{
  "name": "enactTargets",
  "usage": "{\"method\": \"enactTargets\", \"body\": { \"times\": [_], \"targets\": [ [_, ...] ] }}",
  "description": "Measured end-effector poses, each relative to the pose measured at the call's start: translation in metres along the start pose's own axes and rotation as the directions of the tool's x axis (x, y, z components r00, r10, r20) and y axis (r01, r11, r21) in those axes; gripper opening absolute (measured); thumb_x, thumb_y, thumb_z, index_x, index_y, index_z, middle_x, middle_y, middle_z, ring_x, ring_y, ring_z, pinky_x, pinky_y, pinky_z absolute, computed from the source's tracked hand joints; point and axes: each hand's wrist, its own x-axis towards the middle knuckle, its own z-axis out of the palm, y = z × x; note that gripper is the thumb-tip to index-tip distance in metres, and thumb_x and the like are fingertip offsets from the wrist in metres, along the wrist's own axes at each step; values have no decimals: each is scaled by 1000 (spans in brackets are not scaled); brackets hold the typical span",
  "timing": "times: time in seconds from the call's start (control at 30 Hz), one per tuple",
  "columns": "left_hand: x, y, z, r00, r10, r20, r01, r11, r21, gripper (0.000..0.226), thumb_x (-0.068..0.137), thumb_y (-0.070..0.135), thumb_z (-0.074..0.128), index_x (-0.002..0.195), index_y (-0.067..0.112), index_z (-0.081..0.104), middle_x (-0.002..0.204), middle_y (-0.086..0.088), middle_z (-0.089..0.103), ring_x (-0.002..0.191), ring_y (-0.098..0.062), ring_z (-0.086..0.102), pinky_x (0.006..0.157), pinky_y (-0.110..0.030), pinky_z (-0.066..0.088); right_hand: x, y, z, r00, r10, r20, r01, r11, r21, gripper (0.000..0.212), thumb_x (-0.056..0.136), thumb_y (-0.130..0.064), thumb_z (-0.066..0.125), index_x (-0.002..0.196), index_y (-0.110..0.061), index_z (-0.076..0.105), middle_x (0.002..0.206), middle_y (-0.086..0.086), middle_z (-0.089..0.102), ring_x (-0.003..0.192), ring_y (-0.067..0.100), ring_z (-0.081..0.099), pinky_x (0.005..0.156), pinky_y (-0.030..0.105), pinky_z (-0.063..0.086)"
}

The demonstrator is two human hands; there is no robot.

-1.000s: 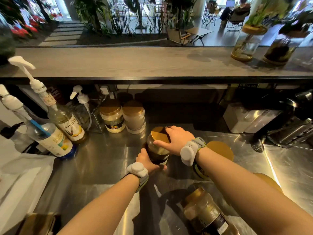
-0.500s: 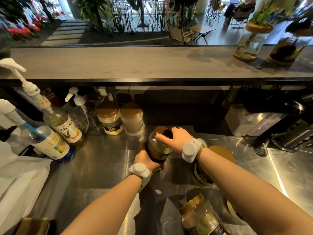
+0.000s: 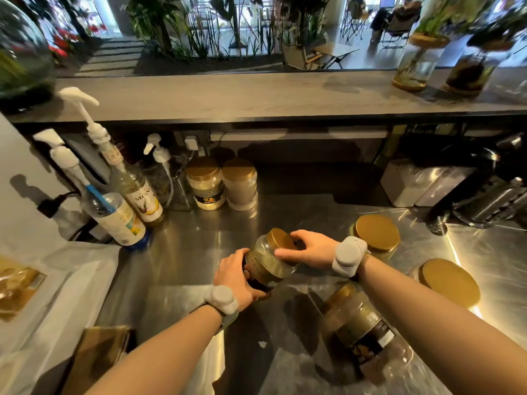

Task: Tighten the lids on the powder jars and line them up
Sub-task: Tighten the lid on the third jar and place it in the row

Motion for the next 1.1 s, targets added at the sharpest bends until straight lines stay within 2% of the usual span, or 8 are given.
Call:
{"method": "enactTargets", "body": {
  "times": [0.07,0.13,0.23,0.4,0.6,0.8,0.9,1.1],
  "targets": [
    [-16,-10,-8,998,58,8,-59,998,36,92,41,49,87,121,38,44,112,16,52,110,-11,46,94,-32,48,-12,-2,8,996,-64,58,67,996,-61,100,69,-49,78,148,-25,22,148,-2,38,135,19,40,108,32,37],
    [-28,-16,-15,996,92,11,-93,994,54,88,38,52,84,117,39,46,109,16,55,105,-11,51,88,-32,52,-22,-2,15,987,-114,115,123,990,-72,115,63,-32,86,150,-35,11,154,-5,24,142,18,26,114,36,29],
    [-51,-27,-23,988,149,47,-152,985,78,82,37,56,79,111,41,48,103,20,58,99,-10,55,81,-33,54,-37,-9,34,971,-183,154,199,975,-96,115,65,-15,85,148,-42,11,154,-8,22,142,16,22,113,36,27],
    [-76,-44,-30,976,203,75,-208,976,69,82,42,54,81,114,38,48,106,18,56,99,-8,51,82,-25,50,-50,-22,55,963,-202,179,224,968,-115,105,66,-7,82,142,-48,21,148,-10,31,138,17,31,109,41,35],
    [-93,-51,-39,977,201,63,-204,978,37,77,45,49,85,114,34,52,98,20,52,92,-5,51,75,-17,41,-58,-34,71,964,-210,161,231,965,-126,92,66,-9,82,133,-45,30,140,-10,37,132,17,38,102,39,46],
    [-97,-62,-34,981,181,69,-182,983,16,80,45,50,85,115,38,49,106,17,57,96,-6,53,79,-19,46,-59,-38,80,973,-137,184,157,983,-99,92,72,-14,80,140,-44,26,145,-7,35,135,20,36,105,39,40],
    [-97,-65,-32,979,188,77,-189,982,8,79,46,51,84,116,39,49,109,16,59,99,-7,54,84,-22,49,-59,-37,81,978,-94,187,109,991,-71,94,74,-20,79,145,-43,21,149,-6,33,138,22,34,107,38,38],
    [-96,-67,-32,975,208,77,-208,978,-10,78,50,46,86,118,38,48,108,18,56,95,-3,49,80,-16,41,-57,-36,80,987,0,161,17,994,-107,87,81,-47,67,150,-37,15,150,-1,37,137,23,39,109,40,37]
  ]
}}
